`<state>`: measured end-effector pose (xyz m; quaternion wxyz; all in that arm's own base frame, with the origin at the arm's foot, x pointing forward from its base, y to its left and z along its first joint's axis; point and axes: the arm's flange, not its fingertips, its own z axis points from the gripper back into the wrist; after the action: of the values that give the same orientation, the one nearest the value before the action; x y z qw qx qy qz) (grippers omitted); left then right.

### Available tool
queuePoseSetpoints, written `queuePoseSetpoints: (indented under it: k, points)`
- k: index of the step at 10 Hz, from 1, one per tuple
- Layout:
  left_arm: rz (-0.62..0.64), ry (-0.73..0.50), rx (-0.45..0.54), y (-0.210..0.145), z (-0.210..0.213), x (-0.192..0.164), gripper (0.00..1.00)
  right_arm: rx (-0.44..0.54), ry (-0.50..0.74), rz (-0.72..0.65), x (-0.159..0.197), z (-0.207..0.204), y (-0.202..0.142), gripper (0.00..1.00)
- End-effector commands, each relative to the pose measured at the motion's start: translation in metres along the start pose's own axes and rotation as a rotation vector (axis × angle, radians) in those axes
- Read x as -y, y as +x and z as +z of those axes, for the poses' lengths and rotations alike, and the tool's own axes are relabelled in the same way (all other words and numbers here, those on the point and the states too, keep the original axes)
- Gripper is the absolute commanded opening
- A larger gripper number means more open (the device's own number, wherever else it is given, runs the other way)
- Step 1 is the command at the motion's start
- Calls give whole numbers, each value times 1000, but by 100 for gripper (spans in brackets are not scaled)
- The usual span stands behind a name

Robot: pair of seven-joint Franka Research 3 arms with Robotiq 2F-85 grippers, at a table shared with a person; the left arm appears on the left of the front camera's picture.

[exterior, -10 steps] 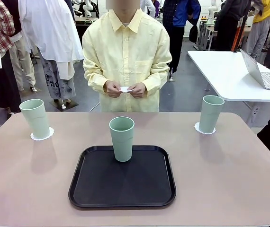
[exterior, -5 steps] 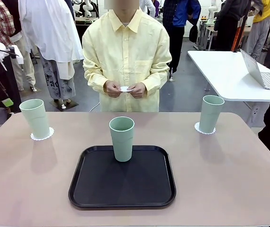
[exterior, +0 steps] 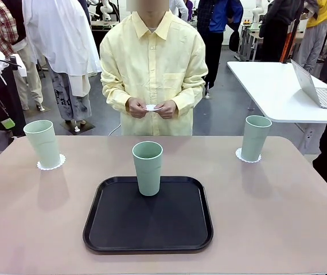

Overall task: Place coasters on the table and set cups on them.
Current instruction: Take one Reusable plastic cup from the Flat Tray and place it on a coaster set by the human.

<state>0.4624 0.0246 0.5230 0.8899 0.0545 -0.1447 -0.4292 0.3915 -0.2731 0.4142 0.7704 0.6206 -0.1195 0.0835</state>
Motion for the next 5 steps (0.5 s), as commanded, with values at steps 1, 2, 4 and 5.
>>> queuePoseSetpoints:
  k: [1, 2, 4, 5]
  points:
    - [-27, 11, -10, -1, 2, 1, 100, 2, -1, -4, 0, 1, -1, 100]
    - [-27, 11, -10, -1, 2, 1, 100, 2, -1, -4, 0, 1, -1, 100]
    - [-27, 11, -10, -1, 2, 1, 100, 2, -1, -4, 0, 1, -1, 100]
    - [-27, 11, -10, -1, 2, 1, 100, 2, -1, -4, 0, 1, -1, 100]
